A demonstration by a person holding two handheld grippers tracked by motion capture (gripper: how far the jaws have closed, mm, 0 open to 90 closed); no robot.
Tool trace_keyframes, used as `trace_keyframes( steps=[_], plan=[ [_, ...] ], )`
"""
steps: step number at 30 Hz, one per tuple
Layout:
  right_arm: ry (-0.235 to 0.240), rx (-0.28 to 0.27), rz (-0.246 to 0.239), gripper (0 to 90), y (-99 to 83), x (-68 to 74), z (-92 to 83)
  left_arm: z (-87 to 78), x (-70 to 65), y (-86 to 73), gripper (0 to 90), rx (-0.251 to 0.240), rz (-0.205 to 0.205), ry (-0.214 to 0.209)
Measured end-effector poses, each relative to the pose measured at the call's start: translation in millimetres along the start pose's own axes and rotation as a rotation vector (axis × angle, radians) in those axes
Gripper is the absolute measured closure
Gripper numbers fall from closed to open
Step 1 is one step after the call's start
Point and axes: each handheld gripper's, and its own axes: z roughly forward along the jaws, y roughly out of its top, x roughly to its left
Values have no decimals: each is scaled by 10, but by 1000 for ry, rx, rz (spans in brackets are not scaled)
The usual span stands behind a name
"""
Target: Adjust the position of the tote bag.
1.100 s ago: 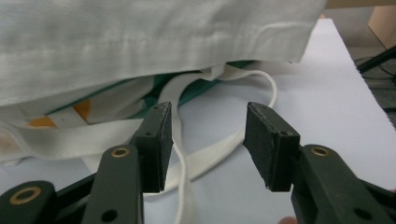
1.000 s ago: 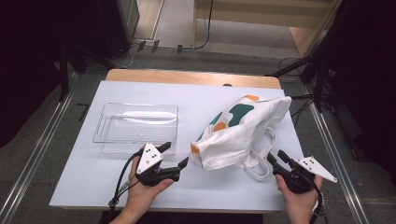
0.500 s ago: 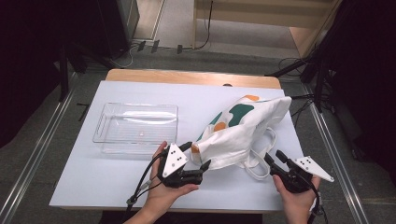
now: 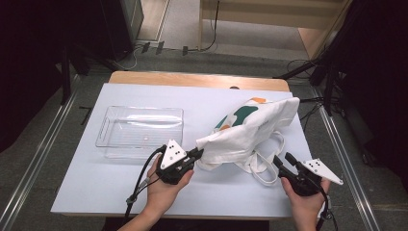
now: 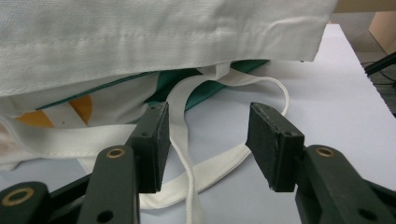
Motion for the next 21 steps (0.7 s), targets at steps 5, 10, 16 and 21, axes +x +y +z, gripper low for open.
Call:
trace_keyframes(
  steps=[5, 10, 16, 21],
  plan=[
    [-29, -7, 0, 501, 43, -55, 38, 5, 74, -27, 880, 12, -12, 4],
    [-49, 11, 2, 487, 89, -178, 170, 13, 138, -45, 881, 28, -22, 8],
    [-80, 54, -2, 481, 104, -284, 359, 18, 161, -70, 881, 31, -28, 6],
    [-101, 67, 17, 487, 126, -354, 474, 14, 170, -80, 881, 32, -29, 5]
  ],
)
